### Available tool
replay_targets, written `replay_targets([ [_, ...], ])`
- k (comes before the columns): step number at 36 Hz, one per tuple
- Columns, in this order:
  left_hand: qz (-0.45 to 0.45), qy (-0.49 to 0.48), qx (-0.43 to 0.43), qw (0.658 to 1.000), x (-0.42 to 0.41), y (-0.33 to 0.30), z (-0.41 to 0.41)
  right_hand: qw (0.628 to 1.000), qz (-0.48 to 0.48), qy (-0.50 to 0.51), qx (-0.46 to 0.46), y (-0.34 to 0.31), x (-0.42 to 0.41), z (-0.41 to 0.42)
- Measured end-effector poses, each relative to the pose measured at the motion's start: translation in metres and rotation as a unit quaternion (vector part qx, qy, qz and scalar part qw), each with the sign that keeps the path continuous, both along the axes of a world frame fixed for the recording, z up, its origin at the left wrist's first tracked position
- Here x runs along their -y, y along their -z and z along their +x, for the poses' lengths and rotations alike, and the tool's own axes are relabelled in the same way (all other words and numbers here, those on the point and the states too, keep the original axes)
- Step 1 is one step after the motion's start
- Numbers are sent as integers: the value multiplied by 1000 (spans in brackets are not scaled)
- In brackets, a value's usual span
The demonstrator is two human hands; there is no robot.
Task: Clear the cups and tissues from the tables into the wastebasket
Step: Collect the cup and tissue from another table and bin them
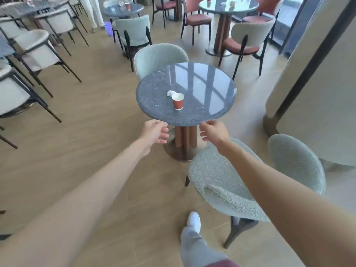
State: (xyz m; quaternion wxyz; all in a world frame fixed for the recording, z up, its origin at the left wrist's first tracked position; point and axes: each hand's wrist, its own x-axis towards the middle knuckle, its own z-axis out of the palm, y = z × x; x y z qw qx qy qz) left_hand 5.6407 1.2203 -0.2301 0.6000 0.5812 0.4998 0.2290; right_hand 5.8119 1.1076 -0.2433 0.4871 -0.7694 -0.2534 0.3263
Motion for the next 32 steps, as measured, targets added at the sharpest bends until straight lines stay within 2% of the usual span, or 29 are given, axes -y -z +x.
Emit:
replay_targets([
  [4, -5, 11, -49, 999, -70, 9, 37, 999, -34, -15, 3, 16, -69, 42],
  [11, 46, 45, -132, 989, -185, 21, 98, 993, -93, -49, 55, 23, -174, 100],
  [15, 94, 84, -196, 973, -237, 39, 123, 986, -124, -79, 76, 32, -221, 115],
  [20, 152, 176, -272, 934, -310, 74, 157, 976, -164, -99, 108, 53, -286, 133],
  [23, 184, 225, -289, 912, -353, 96, 182, 965, -193, -120, 127, 70, -324, 138],
  [28, 202, 330, -325, 863, -411, 126, 221, 944, -240, -153, 165, 96, -373, 136],
  [32, 199, 389, -333, 836, -443, 146, 242, 916, -280, -187, 217, 109, -398, 134],
])
